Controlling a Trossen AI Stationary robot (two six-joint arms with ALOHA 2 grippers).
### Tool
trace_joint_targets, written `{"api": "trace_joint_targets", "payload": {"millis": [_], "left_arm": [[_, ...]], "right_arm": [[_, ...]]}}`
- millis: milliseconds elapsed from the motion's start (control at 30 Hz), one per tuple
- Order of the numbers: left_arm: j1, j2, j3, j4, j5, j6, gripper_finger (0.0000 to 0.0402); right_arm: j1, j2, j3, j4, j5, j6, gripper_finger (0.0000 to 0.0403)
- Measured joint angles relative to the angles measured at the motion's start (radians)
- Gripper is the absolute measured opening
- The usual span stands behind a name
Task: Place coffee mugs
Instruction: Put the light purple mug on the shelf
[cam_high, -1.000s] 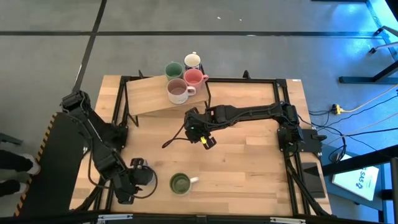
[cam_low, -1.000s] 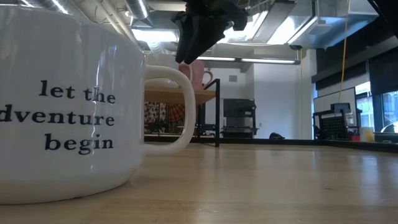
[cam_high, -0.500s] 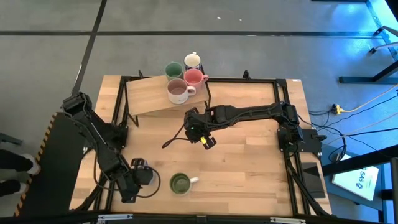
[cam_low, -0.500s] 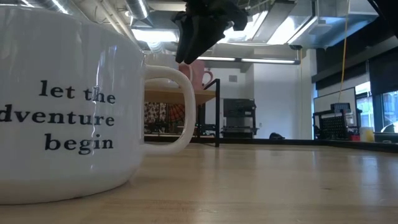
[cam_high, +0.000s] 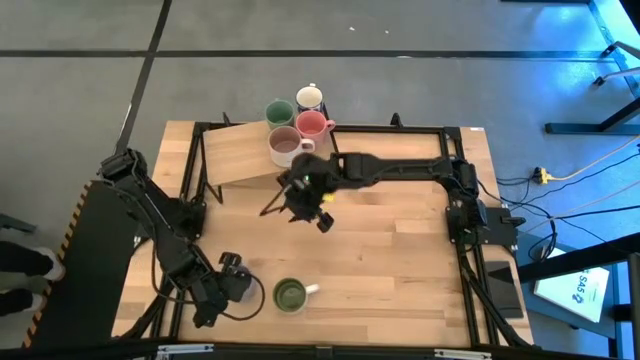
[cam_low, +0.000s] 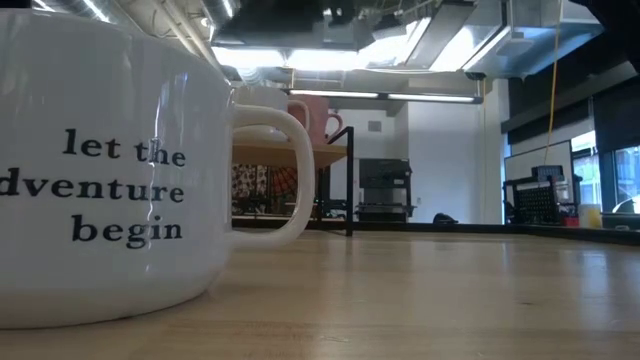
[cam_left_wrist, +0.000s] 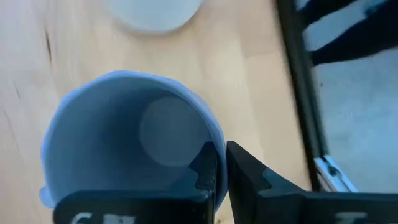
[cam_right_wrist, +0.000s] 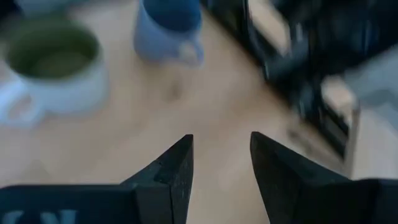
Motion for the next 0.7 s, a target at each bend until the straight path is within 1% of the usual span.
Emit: {"api": "trace_joint_targets", "payload": {"millis": [67,133,267,367,400,467,533,700], "left_arm": [[0.009,0.0,0.046,-0.042,0.0,0.063,0.0011],[0.02,0.0,0.092,-0.112,-0.023,0.126,0.0011],[0.05,0.0,0.18,-0.25,-0.077,0.194,0.0011],[0.075,0.0,0.244,-0.34,-0.109,0.254,0.0011],[0.084,-0.001,0.263,-0.351,-0.119,0.286,0.0011],[0.104,-0.001,0.293,-0.361,-0.13,0.363,0.0011],[0.124,-0.001,0.315,-0.367,-0.14,0.44,0.0011],[0.175,-0.001,0.354,-0.365,-0.172,0.596,0.0011]], "right_arm": [[-0.022,0.0,0.0,0.049,-0.135,-0.001,0.0147],[-0.031,0.005,0.0,0.085,-0.201,-0.002,0.0147],[-0.035,0.018,0.0,0.124,-0.247,-0.051,0.0147],[-0.028,0.037,0.001,0.166,-0.316,-0.065,0.0147],[-0.024,0.05,0.001,0.201,-0.338,-0.067,0.0147],[-0.019,0.061,-0.002,0.195,-0.369,-0.071,0.0147],[-0.017,0.075,0.0,0.228,-0.374,-0.074,0.0147],[-0.024,0.086,0.001,0.245,-0.365,-0.082,0.0147]]}}
